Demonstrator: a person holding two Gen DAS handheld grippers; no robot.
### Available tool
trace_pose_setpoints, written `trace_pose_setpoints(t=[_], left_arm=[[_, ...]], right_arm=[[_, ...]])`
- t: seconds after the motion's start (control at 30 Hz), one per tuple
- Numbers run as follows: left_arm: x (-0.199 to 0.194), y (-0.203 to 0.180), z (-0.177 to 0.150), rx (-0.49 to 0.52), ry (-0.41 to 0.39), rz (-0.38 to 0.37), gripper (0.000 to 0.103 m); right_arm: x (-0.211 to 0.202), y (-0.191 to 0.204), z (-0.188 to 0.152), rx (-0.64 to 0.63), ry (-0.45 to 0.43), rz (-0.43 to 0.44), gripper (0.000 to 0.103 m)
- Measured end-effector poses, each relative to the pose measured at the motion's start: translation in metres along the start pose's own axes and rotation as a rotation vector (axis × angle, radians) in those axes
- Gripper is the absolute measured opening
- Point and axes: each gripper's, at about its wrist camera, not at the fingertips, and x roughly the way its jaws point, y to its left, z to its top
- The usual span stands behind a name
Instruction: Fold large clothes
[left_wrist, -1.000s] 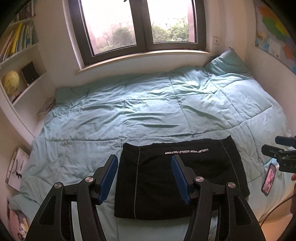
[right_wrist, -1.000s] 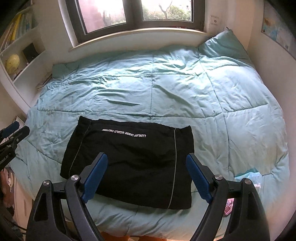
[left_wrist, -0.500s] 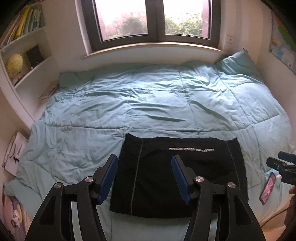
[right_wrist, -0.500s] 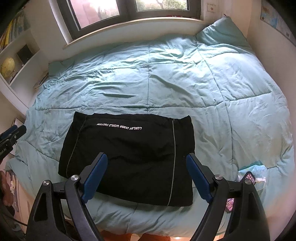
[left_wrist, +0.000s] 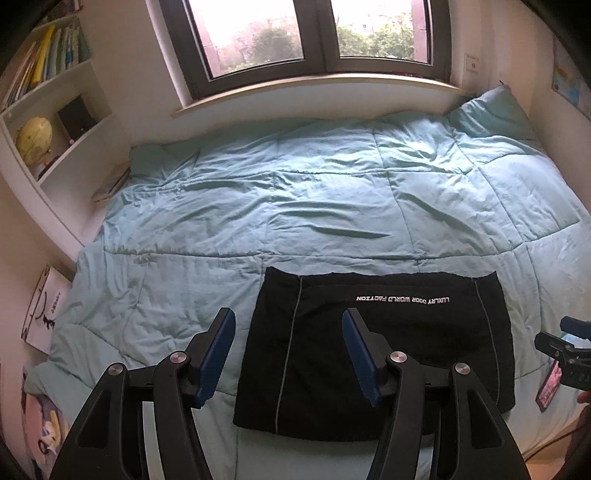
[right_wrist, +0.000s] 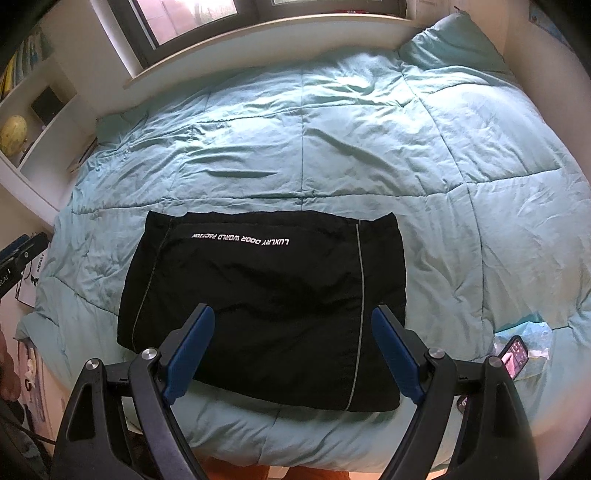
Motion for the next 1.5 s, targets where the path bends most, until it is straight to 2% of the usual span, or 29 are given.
trace_pose_setpoints(t=[0.37, 1.5], left_arm=[[0.005, -0.005, 0.000, 0.013, 0.000, 0.022, 0.062], [0.021, 0.004, -0.005, 0.001, 0.027, -0.003, 0.062]], right_arm=[[0.004, 0.008, -0.001, -0.018, 0.006, -0.016, 0.088], [0.016, 0.027, -0.002, -0.047, 0.032, -0.054, 0.088]])
